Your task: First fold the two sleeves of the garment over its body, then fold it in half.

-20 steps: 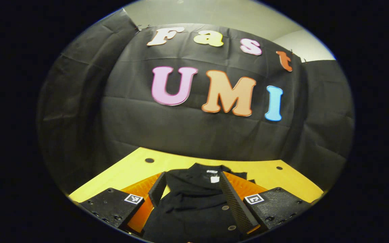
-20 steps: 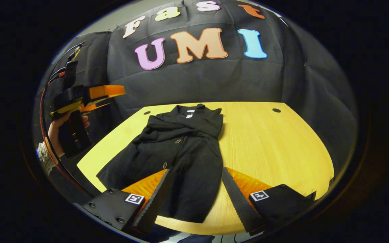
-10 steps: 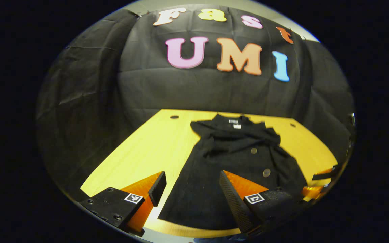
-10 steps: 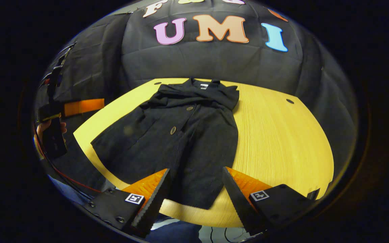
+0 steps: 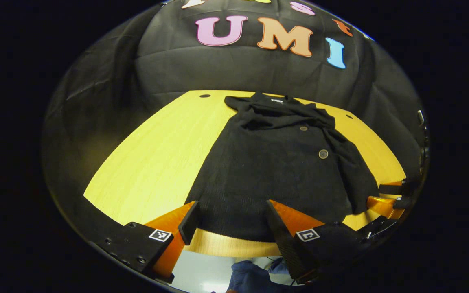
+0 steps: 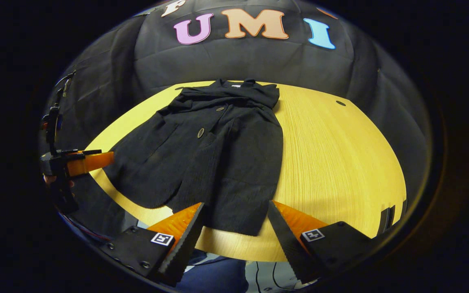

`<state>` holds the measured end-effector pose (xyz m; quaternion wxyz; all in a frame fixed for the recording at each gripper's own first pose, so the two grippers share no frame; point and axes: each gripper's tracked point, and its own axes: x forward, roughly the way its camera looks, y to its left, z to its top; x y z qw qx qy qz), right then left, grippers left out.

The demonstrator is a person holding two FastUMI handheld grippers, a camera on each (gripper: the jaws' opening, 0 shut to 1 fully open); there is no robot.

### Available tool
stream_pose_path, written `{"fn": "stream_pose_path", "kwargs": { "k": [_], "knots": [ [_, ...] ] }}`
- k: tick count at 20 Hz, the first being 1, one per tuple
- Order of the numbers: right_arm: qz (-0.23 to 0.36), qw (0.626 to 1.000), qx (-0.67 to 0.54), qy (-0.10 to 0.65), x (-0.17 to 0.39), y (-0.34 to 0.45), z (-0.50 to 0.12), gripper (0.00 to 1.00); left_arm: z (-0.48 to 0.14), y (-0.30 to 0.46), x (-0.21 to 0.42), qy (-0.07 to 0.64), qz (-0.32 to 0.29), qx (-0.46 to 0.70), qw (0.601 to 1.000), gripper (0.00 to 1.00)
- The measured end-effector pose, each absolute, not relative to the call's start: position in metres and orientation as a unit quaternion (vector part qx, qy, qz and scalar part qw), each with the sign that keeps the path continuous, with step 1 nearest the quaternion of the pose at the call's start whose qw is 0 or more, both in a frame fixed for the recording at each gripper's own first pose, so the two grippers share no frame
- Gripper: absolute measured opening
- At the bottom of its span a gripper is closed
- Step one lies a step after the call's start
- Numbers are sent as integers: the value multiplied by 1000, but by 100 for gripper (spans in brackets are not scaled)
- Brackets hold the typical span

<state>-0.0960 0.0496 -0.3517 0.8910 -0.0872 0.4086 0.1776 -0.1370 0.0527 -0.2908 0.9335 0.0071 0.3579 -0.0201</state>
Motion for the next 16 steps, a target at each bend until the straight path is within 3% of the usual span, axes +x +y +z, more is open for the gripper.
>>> {"fn": "stream_pose_path", "kwargs": {
  "k": [13,15,16],
  "knots": [
    [157,894,-52,416,-100,51,-359,98,-310,60,-149,363,-15,34,931,93],
    [160,895,-56,412,-100,52,-361,91,-311,58,-148,363,-18,31,931,93],
    [165,895,-58,410,-101,54,-361,97,-312,54,-150,363,-22,34,931,91]
  ]
}}
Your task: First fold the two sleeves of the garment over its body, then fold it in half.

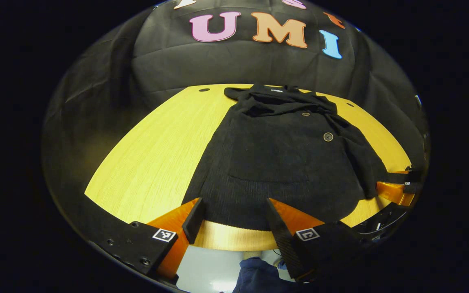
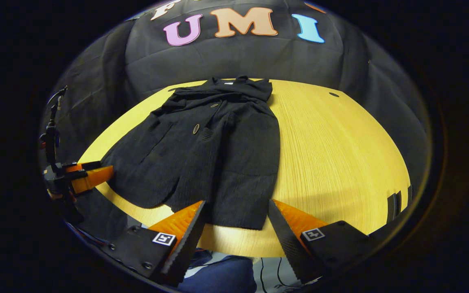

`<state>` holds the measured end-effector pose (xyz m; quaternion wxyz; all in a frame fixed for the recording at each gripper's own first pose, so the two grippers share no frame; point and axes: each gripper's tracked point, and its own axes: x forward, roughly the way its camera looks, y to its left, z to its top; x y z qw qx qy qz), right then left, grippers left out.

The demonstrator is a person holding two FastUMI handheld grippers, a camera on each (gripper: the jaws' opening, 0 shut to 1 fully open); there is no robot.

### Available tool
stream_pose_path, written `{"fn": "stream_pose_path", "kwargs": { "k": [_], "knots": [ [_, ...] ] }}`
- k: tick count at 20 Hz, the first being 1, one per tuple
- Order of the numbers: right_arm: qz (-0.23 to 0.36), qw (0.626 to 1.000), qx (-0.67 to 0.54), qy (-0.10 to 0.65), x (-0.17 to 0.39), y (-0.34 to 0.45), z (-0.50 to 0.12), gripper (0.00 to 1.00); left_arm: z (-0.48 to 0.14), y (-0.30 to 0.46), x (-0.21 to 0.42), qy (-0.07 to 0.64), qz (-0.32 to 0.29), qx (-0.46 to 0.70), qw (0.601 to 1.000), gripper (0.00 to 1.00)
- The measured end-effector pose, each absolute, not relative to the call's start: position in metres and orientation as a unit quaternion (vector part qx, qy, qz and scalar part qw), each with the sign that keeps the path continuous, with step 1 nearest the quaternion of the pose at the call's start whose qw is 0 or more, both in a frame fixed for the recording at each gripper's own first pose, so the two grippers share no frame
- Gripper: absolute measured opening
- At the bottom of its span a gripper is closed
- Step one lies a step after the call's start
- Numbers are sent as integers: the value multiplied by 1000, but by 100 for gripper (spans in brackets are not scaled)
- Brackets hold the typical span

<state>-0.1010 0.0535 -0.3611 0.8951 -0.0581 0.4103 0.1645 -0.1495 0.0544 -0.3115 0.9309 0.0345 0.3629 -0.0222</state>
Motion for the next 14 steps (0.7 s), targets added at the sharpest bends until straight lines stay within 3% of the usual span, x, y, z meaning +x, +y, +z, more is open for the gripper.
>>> {"fn": "stream_pose_path", "kwargs": {
  "k": [1,2,3,5,7,8,9,10,11,13,14],
  "knots": [
    [168,895,-60,410,-101,55,-361,88,-313,51,-148,362,-30,34,931,89],
    [173,893,-62,411,-102,56,-362,92,-312,46,-148,362,-36,35,931,82],
    [177,892,-64,412,-102,57,-361,82,-313,43,-146,362,-43,36,930,75],
    [190,888,-64,414,-104,64,-362,77,-314,35,-147,364,-62,31,929,56],
    [201,886,-67,413,-107,69,-361,55,-313,28,-148,372,-77,9,925,36],
    [203,885,-67,413,-107,71,-362,48,-313,27,-147,376,-75,-12,923,21],
    [205,884,-63,415,-108,73,-362,37,-312,27,-147,380,-73,-35,921,14],
    [204,883,-59,419,-109,75,-363,36,-312,28,-146,383,-72,-61,919,8],
    [206,882,-55,421,-109,76,-362,27,-311,27,-148,385,-72,-86,916,7],
    [206,880,-56,425,-109,77,-362,20,-311,25,-146,389,-78,-125,909,2],
    [208,879,-59,426,-110,79,-362,20,-311,25,-147,391,-80,-140,906,0]
  ]
}}
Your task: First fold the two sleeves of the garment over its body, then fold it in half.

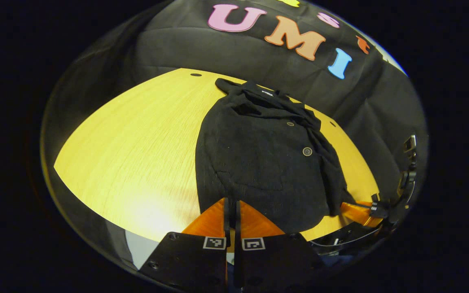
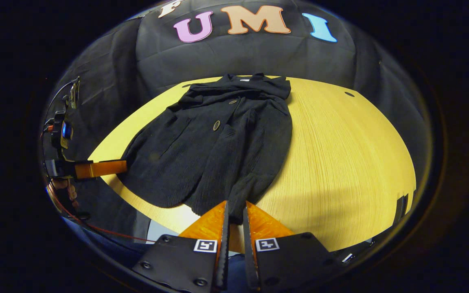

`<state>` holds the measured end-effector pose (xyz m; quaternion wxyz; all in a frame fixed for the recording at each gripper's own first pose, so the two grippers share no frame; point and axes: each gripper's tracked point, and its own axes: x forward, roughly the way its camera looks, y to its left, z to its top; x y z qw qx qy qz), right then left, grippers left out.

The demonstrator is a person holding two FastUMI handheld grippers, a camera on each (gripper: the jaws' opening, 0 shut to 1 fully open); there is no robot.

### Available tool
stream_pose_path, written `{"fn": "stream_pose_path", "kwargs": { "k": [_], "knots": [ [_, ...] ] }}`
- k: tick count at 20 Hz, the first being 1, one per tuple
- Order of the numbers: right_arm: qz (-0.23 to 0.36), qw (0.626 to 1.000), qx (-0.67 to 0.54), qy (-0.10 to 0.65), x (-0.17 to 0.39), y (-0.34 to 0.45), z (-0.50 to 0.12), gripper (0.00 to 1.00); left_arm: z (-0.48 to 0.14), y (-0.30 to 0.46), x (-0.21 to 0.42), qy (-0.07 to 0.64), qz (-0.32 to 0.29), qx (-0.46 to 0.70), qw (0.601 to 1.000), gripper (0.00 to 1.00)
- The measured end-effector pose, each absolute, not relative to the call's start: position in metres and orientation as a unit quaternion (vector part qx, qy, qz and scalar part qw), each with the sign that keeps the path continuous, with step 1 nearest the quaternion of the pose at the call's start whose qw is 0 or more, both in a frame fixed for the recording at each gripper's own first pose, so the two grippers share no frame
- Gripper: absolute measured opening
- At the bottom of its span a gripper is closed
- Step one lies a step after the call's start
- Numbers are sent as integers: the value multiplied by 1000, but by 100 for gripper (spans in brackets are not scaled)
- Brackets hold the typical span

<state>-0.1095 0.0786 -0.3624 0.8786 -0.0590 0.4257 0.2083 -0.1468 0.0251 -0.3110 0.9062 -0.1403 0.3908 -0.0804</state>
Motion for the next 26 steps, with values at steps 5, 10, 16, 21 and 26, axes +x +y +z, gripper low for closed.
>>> {"fn": "stream_pose_path", "kwargs": {
  "k": [5,10,16,21,26],
  "knots": [
    [206,878,-80,424,-108,78,-360,10,-312,24,-148,399,-95,-136,902,0],
    [193,880,-74,428,-108,79,-361,7,-310,24,-145,406,-113,-120,899,0],
    [180,884,-98,420,-106,78,-355,9,-310,23,-143,415,-121,-84,898,0],
    [178,894,-79,404,-97,86,-336,10,-281,14,-117,384,-131,-91,909,0],
    [184,909,-90,363,-68,97,-299,9,-240,9,-72,340,-144,-92,925,0]
  ]
}}
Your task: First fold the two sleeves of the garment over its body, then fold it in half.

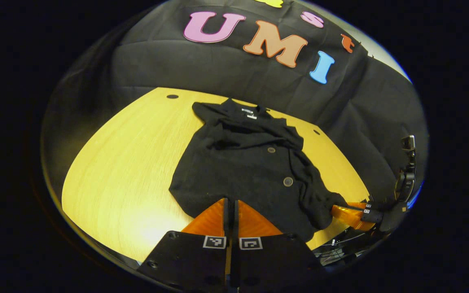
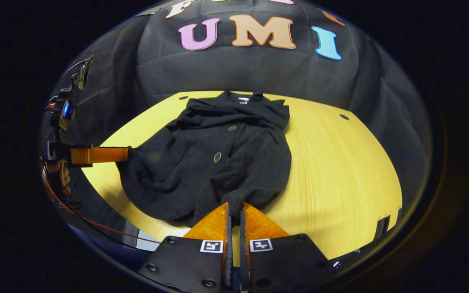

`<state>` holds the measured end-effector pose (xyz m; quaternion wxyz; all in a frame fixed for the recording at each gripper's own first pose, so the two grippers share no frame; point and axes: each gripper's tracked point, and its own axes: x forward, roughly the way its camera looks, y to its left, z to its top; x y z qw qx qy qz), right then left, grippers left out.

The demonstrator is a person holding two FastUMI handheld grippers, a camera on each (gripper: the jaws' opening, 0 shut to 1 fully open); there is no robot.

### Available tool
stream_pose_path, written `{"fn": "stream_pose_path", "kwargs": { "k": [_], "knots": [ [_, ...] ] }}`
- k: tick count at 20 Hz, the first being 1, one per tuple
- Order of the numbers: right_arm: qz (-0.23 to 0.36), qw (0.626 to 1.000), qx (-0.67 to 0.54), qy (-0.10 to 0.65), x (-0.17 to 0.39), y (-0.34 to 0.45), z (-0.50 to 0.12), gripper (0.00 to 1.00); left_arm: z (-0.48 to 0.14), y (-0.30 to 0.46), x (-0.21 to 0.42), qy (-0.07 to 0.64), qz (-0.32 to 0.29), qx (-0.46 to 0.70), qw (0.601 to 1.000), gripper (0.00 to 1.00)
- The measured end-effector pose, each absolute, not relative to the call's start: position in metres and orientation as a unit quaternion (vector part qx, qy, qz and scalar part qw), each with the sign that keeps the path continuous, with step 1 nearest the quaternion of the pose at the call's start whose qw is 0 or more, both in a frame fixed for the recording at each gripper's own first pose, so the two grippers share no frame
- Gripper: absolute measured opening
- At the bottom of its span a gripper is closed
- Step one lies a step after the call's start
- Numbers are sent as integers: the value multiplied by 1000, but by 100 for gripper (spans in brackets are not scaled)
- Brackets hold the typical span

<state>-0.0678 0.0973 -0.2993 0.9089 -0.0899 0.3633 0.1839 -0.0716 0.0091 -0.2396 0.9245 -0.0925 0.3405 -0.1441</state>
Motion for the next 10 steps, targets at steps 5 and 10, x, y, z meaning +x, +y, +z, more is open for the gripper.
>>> {"fn": "stream_pose_path", "kwargs": {
  "k": [5,10],
  "knots": [
    [186,920,-104,329,-27,111,-260,9,-205,7,-26,304,-160,-89,935,0],
    [178,938,-102,280,27,121,-207,9,-169,9,18,265,-163,-85,947,0]
  ]
}}
